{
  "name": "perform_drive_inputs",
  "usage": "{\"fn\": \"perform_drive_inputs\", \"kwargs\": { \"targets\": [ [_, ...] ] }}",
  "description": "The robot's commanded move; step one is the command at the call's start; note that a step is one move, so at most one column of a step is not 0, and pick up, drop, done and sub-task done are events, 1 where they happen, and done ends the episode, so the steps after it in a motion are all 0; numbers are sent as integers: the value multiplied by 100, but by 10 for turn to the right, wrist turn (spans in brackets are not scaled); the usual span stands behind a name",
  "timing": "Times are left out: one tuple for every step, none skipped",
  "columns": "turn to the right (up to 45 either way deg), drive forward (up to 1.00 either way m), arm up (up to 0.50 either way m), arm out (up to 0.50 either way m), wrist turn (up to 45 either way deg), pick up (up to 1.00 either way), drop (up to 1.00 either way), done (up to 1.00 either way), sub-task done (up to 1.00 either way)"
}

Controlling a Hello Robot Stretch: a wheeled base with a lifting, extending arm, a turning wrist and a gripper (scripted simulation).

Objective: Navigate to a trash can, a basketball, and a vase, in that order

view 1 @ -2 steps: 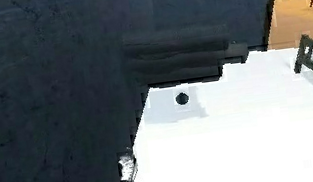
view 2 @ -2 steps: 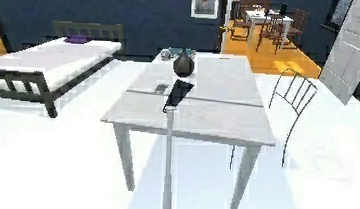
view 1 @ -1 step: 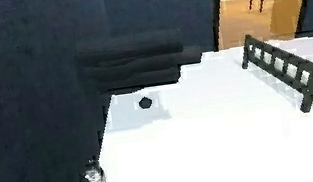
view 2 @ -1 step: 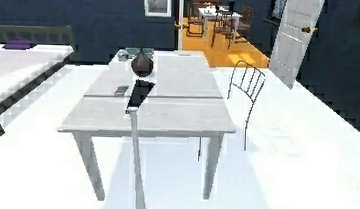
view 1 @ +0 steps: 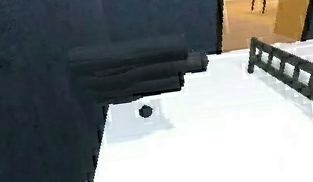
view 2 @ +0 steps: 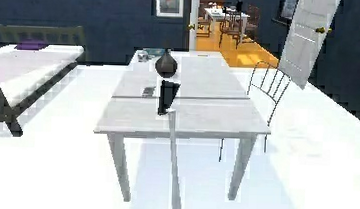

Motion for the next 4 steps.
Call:
{"fn": "perform_drive_inputs", "kwargs": {
  "targets": [
    [450,0,0,0,0,0,0,0,0],
    [0,100,0,0,0,0,0,0,0],
    [150,0,0,0,0,0,0,0,0],
    [0,15,0,0,0,0,0,0,0]
  ]
}}
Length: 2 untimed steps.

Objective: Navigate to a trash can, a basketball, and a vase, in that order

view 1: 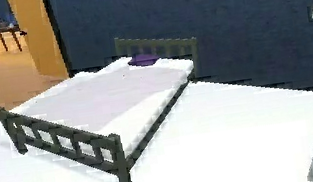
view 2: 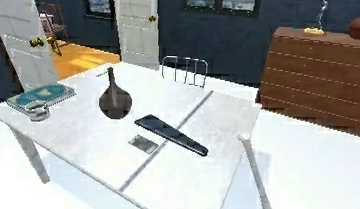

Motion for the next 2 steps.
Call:
{"fn": "perform_drive_inputs", "kwargs": {
  "targets": [
    [330,0,0,0,0,0,0,0,0],
    [0,15,0,0,0,0,0,0,0]
  ]
}}
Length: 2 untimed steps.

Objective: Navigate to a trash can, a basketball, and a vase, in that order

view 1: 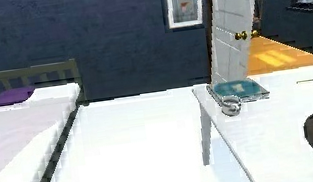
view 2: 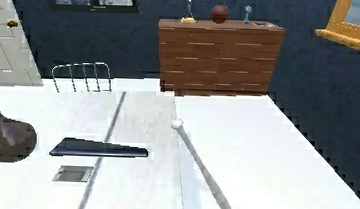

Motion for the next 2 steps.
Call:
{"fn": "perform_drive_inputs", "kwargs": {
  "targets": [
    [450,0,0,0,0,0,0,0,0],
    [0,0,0,0,0,0,0,100,0]
  ]
}}
